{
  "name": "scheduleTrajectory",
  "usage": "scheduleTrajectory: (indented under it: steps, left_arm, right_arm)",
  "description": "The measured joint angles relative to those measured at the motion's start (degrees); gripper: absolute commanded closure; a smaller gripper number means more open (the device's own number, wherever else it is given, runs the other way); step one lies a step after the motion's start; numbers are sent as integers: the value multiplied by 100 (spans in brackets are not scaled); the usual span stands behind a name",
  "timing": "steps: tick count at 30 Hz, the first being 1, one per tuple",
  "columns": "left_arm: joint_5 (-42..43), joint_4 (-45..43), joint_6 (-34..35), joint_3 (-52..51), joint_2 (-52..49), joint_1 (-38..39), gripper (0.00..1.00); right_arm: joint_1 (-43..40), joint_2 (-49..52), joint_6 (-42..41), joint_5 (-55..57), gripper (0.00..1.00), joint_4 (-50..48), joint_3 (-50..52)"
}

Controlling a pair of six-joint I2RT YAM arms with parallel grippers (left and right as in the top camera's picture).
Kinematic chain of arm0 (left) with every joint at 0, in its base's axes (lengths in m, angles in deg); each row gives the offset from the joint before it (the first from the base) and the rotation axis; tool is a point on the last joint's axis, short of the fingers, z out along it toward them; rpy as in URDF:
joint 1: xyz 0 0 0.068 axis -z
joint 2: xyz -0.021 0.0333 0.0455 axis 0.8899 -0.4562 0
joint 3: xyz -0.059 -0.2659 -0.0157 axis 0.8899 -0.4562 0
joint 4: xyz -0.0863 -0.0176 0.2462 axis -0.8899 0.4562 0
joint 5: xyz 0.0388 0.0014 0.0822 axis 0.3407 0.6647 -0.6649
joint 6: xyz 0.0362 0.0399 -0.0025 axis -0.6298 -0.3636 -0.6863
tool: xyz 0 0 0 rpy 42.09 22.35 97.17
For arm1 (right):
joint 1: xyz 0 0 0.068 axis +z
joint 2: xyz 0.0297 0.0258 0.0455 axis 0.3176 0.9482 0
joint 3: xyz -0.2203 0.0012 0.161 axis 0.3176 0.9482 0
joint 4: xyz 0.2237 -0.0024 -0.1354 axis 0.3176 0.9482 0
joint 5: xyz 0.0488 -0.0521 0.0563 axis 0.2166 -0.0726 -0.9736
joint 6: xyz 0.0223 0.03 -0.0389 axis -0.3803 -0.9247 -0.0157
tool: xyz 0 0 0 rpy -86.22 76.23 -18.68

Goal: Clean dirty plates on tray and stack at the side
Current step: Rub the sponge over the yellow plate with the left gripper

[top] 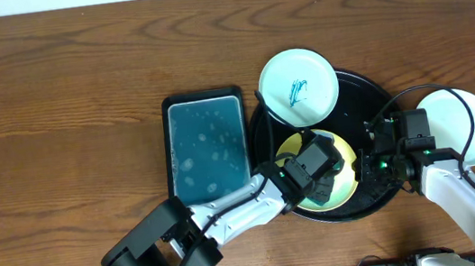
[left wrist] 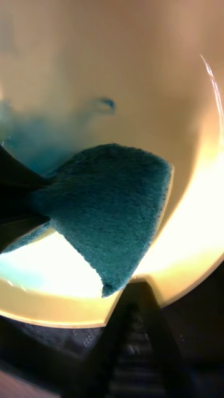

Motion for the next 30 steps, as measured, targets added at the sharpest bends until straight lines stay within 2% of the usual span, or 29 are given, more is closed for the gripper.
scheduleTrajectory:
  steps: [5,15,24,30]
  left_arm:
    - [-157,382,175,39,59,-243,93]
    - [-372,-173,516,-46,52,-887,93]
    - [-542,332,1456,13,70,-852,92]
    - [-393,439,1641,31,94,-671,92]
  right_arm:
    - [0,0,0,-52,99,0,7]
    - [4,2,-2,-125,99,-55,13]
    - [4,2,-2,-127,99,-63,13]
    - [2,2,0,-46,99,-68,13]
